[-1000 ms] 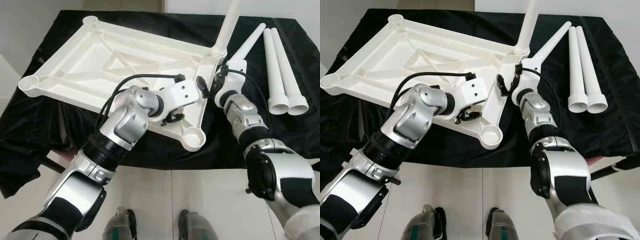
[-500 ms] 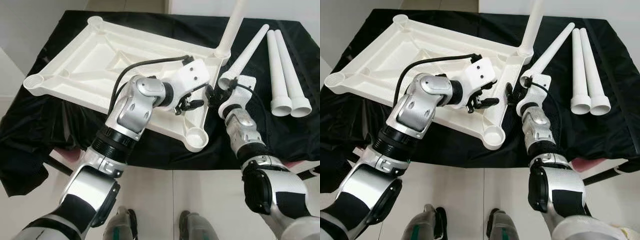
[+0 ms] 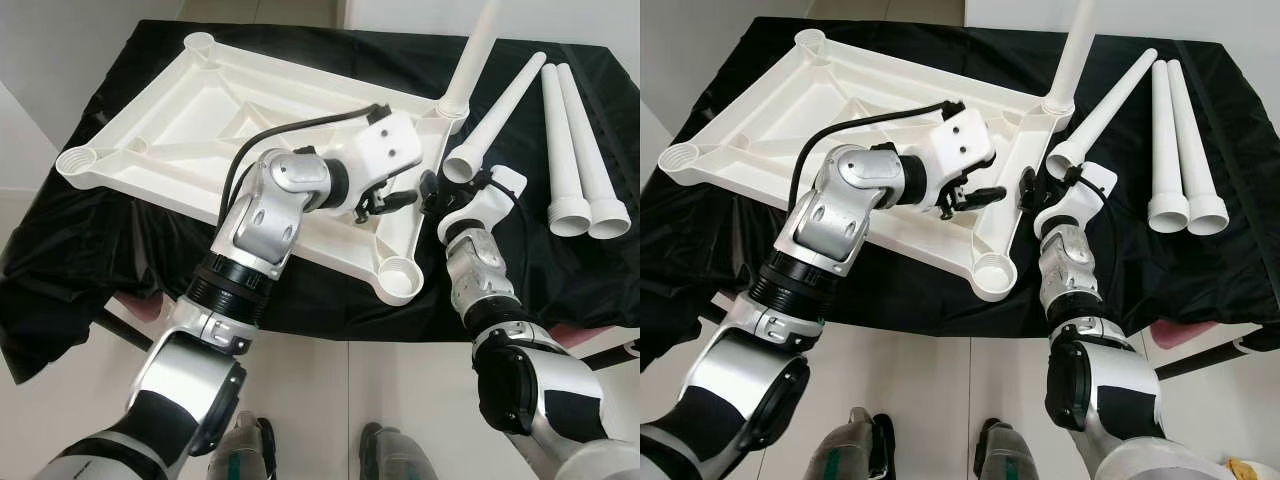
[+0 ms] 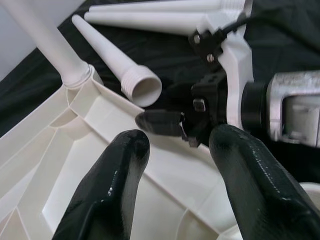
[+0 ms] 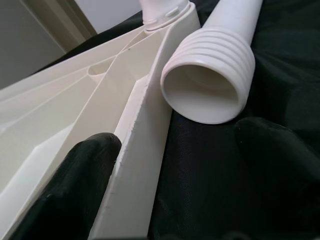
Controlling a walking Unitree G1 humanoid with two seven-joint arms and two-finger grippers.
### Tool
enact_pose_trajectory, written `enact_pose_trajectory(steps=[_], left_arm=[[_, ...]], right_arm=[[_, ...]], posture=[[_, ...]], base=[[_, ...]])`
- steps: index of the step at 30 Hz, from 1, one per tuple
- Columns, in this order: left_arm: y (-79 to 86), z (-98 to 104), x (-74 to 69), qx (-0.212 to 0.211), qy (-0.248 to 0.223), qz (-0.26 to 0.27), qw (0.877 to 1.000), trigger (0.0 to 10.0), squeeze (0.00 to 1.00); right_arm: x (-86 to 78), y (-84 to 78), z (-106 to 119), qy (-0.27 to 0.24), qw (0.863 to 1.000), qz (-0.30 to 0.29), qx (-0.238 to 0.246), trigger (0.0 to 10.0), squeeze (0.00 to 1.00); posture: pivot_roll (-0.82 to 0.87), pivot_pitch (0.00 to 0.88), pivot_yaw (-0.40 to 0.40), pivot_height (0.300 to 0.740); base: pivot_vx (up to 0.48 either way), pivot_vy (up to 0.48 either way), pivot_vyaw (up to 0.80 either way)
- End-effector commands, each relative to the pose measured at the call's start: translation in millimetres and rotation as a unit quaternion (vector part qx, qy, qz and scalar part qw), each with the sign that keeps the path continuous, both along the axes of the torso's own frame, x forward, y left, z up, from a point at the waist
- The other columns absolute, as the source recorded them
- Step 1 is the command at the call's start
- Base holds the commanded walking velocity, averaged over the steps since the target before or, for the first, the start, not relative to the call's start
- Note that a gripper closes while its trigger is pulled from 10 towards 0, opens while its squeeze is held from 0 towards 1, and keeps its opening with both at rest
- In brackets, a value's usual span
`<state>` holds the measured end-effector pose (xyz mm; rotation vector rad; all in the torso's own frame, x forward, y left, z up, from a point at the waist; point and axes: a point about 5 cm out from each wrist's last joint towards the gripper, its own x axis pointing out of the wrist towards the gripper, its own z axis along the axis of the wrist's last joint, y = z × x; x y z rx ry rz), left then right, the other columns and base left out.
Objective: Building children table
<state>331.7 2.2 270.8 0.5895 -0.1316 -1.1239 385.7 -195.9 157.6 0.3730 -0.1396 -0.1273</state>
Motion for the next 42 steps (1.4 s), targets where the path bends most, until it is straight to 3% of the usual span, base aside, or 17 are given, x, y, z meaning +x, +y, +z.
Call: enact_pose_trajectory(steps=[1, 8, 9, 12, 14, 15, 19, 23, 25, 27, 30, 36, 42], left_arm=[[13.3, 13.7, 13.6, -0.102, -0.084, 0.187, 0.973, 10.0, 0.0], [15.2, 11.7, 10.8, -0.125, -0.074, 0.198, 0.969, 10.0, 0.0], [14.8, 10.3, 9.7, -0.13, -0.072, 0.198, 0.969, 10.0, 0.0], [14.6, 9.3, 9.1, -0.133, -0.07, 0.199, 0.968, 10.0, 0.0], [12.8, 6.3, 6.5, -0.141, -0.065, 0.198, 0.968, 10.0, 0.0], [11.6, 4.6, 5.3, -0.145, -0.062, 0.197, 0.968, 10.0, 0.0], [11.7, -3.2, 4.2, -0.148, -0.061, 0.196, 0.967, 10.0, 0.0], [15.3, -12.2, 6.1, -0.142, -0.059, 0.201, 0.967, 10.0, 0.0], [18.4, -23.2, 6.3, -0.137, -0.04, 0.197, 0.97, 10.0, 0.0], [18.4, -23.2, 6.3, -0.137, -0.04, 0.197, 0.97, 10.0, 0.0], [19.0, -36.5, -2.3, -0.144, 0.023, 0.156, 0.977, 10.0, 0.0], [19.4, -41.0, -10.2, -0.134, 0.019, 0.129, 0.982, 10.0, 0.0], [28.5, -53.7, -27.4, -0.077, 0.0, 0.041, 0.996, 10.0, 0.0]], right_arm=[[-4.2, -8.1, -4.1, -0.01, 0.999, -0.024, 0.029, 10.0, 0.0], [-3.7, -14.7, 10.1, -0.057, 0.995, -0.048, 0.059, 10.0, 0.0], [-4.2, -13.7, 14.2, -0.071, 0.993, -0.055, 0.071, 8.7, 0.0], [-4.7, -12.8, 16.8, -0.08, 0.992, -0.059, 0.08, 8.7, 0.0], [-6.7, -4.5, 17.4, -0.093, 0.989, -0.047, 0.101, 10.0, 0.0], [-8.1, 1.5, 17.5, -0.1, 0.989, -0.035, 0.103, 10.0, 0.0], [-14.3, 14.0, 20.0, -0.121, 0.989, -0.016, 0.078, 10.0, 0.0], [-20.3, 15.0, 23.2, -0.136, 0.99, -0.02, 0.046, 10.0, 0.0], [-28.9, 8.8, 29.4, -0.155, 0.987, -0.042, -0.004, 10.0, 0.0], [-28.9, 8.8, 29.4, -0.155, 0.987, -0.042, -0.004, 10.0, 0.0], [-44.6, -7.5, 40.3, -0.177, 0.978, -0.079, -0.081, 10.0, 0.0], [-51.9, -14.0, 44.9, -0.183, 0.973, -0.088, -0.105, 10.0, 0.0], [-66.9, -33.6, 48.9, -0.178, 0.969, -0.097, -0.139, 10.0, 0.0]], posture=[[-0.04, 0.128, 0.075, 0.74], [-0.02, 0.117, 0.078, 0.74], [-0.02, 0.111, 0.077, 0.74], [-0.02, 0.111, 0.077, 0.74], [-0.02, 0.103, 0.078, 0.74], [-0.02, 0.103, 0.078, 0.74], [-0.02, 0.096, 0.075, 0.74], [-0.03, 0.085, 0.072, 0.74], [-0.04, 0.08, 0.071, 0.74], [-0.04, 0.08, 0.071, 0.74], [-0.04, 0.092, 0.061, 0.74], [-0.04, 0.097, 0.059, 0.74], [-0.03, 0.127, 0.051, 0.74]], base=[[0.0, 0.0, 0.0], [0.0, 0.0, 0.0], [0.0, 0.0, 0.0], [0.0, 0.0, 0.0], [0.0, 0.0, 0.0], [0.0, 0.0, 0.0], [0.0, 0.0, 0.0], [0.0, 0.0, 0.0], [0.0, 0.0, 0.0], [0.0, 0.0, 0.0], [0.0, 0.0, 0.0], [0.0, 0.0, 0.0], [0.0, 0.0, 0.0]])
